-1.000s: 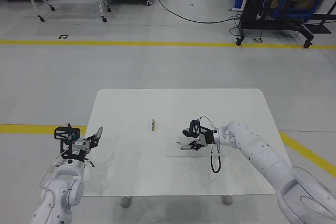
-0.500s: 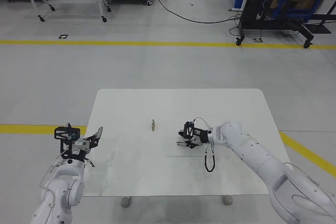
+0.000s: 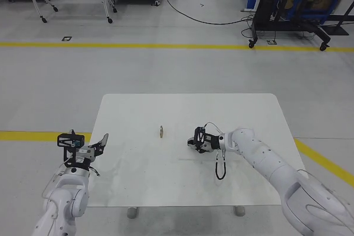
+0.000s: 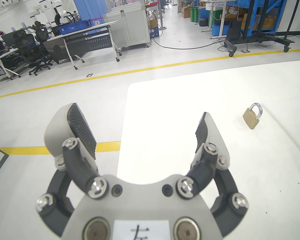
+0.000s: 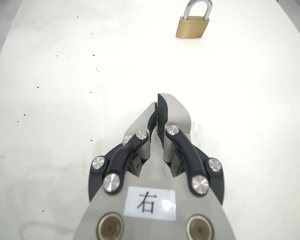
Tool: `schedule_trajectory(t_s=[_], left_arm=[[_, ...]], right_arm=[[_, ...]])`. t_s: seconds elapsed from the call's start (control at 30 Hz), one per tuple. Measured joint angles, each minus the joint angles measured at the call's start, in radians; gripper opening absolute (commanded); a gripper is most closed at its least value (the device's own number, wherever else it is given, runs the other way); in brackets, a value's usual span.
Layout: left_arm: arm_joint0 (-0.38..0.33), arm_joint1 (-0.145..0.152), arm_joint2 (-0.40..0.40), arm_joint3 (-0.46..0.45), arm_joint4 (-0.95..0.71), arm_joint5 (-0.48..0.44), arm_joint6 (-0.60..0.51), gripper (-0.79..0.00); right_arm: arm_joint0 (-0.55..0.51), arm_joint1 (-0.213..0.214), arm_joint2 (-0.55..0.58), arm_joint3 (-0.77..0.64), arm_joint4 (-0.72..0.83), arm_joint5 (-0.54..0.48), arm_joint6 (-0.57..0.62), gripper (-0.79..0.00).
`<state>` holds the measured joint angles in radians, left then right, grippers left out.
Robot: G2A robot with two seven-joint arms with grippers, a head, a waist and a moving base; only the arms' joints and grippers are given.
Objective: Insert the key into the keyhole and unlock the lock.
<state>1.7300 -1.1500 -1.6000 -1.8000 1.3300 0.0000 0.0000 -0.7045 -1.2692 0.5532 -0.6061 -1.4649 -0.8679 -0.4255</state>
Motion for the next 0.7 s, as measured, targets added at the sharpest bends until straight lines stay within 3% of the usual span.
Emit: schedule_trajectory(t_s=[0.23,0.7], left_arm=[[0.0,0.0,0.0,0.0,0.0,0.0,0.0,0.0],[0.0,0.0,0.0,0.0,0.0,0.0,0.0,0.0]], right_arm=[[-0.006,0.028,0.047,0.012,0.005,0.009,-0.12,-0.785],[-0.007,0.028,0.047,0.012,0.007,0.009,-0.121,-0.785]])
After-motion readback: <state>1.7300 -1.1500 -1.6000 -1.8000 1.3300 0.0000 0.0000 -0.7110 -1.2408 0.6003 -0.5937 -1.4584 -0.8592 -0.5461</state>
